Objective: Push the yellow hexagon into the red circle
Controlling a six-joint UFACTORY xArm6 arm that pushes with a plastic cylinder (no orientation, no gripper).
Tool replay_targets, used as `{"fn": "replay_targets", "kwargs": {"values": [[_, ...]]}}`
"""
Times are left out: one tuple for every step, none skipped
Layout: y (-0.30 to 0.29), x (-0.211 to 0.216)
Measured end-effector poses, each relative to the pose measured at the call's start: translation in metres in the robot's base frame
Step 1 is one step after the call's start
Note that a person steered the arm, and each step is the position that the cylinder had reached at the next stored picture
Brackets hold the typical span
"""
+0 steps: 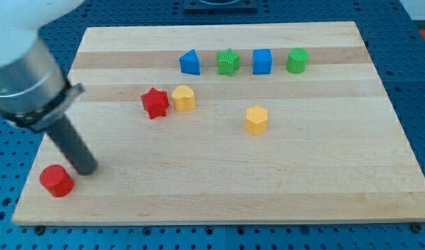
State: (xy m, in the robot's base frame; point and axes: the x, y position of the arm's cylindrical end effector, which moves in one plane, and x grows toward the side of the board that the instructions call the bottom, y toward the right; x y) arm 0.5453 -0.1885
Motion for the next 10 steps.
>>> {"fn": "replay_targets", "kwargs": {"values": [[0.105, 0.001], [0.178, 0.003], [0.227, -0.002], [0.269, -0.031], [0.285, -0.07], [0.266, -0.088], [0.216, -0.089], [0.161, -0.086], [0.105, -0.086], [0.059, -0.086]]}}
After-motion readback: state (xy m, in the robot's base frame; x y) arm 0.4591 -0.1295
